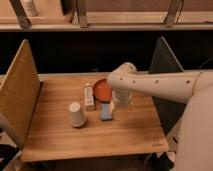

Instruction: Wipe the white sponge on the table

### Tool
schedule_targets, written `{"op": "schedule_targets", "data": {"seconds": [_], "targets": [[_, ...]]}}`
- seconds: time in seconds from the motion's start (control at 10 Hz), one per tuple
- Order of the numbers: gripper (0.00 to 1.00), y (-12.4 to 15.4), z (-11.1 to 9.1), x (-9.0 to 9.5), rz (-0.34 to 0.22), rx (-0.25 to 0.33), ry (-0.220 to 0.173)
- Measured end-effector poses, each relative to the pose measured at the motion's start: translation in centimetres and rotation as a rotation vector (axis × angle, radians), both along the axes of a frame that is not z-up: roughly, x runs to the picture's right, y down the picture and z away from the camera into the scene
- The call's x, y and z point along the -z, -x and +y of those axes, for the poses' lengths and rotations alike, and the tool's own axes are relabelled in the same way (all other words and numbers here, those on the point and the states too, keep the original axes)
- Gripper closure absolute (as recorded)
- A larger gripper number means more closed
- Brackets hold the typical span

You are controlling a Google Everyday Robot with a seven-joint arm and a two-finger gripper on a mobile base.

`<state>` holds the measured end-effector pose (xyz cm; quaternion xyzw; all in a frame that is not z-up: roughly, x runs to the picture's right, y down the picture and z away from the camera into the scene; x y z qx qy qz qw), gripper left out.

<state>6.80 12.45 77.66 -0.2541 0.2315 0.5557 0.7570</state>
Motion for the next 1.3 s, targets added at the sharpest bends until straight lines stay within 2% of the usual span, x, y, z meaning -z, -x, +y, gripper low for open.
{"op": "schedule_targets", "data": {"seconds": [0.3, 0.5, 0.7, 1.1, 1.3], "targets": [[0.34, 3.2, 2.0, -1.7, -0.044, 0.091, 0.051], [0.34, 5.0, 2.2, -2.9, -0.075, 0.113, 0.055], [0.34, 6.3, 1.4, -4.2, -0.097, 0.098, 0.039], [0.34, 6.4, -1.7, -7.8, -0.101, 0.019, -0.024], [0.34, 5.4, -1.5, -9.1, -0.085, -0.004, -0.015]]}}
